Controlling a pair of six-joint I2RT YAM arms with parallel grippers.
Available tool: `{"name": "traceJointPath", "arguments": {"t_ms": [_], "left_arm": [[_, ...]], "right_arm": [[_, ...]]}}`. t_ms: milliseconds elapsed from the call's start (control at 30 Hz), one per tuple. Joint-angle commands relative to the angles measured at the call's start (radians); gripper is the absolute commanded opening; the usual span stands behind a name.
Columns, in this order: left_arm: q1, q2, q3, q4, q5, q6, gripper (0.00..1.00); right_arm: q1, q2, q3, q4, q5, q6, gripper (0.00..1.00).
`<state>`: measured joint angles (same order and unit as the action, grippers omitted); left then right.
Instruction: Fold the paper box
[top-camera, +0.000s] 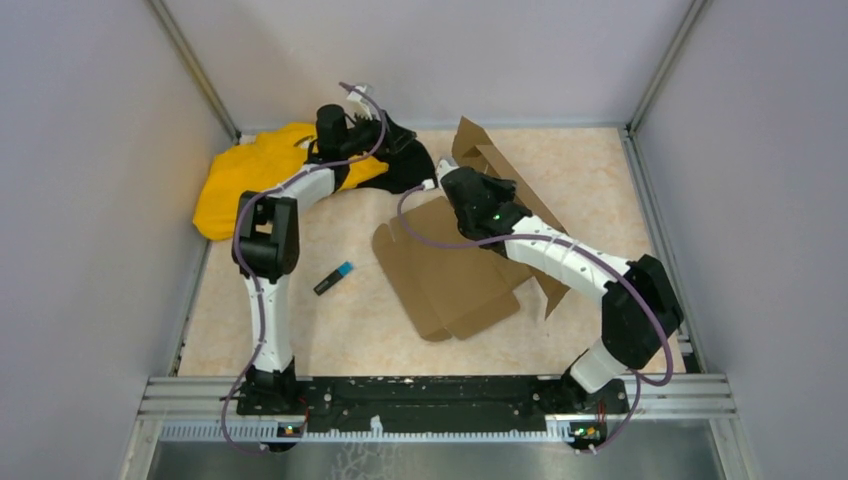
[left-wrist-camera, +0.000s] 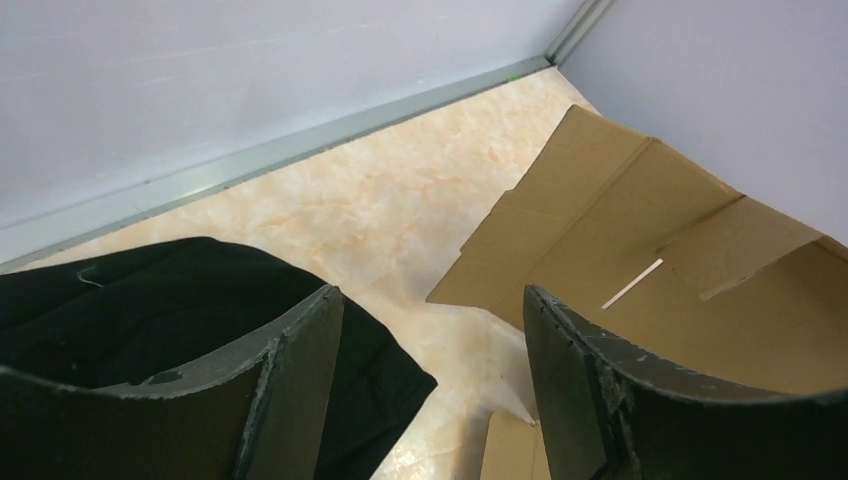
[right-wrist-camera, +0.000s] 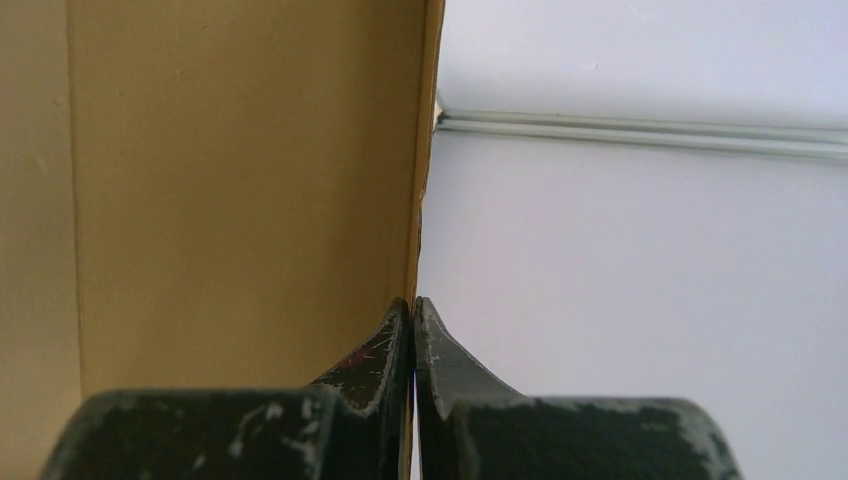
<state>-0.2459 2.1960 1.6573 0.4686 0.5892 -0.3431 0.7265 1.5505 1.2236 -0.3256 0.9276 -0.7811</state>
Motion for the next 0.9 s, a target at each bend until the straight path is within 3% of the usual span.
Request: {"name": "traceJointPath", "arguments": {"t_ms": [0,333,767,867], "left_arm": [[0.002,0.052,0.032,0.087,0.084,-0.046,0.73],[0.0,0.123,0.071,0.167,0.114,-0.114,0.75],[0.0,0.293,0.312,0.077,0.142,-0.121,0.79],[0.0,0.359,0.385,0.081,0.177,-0.164,0.79]], "right_arm": [[0.046,-0.056,-0.039,0.154,0.074,-0.106,0.0],[0.073,-0.03,-0.132,0.226,0.12,-0.14,0.0],[0.09,-0.031,-0.218,0.411,0.169,-0.227,0.0],[0.103,-0.043,-0.205,0.354,0.144,-0.177,0.0]]}}
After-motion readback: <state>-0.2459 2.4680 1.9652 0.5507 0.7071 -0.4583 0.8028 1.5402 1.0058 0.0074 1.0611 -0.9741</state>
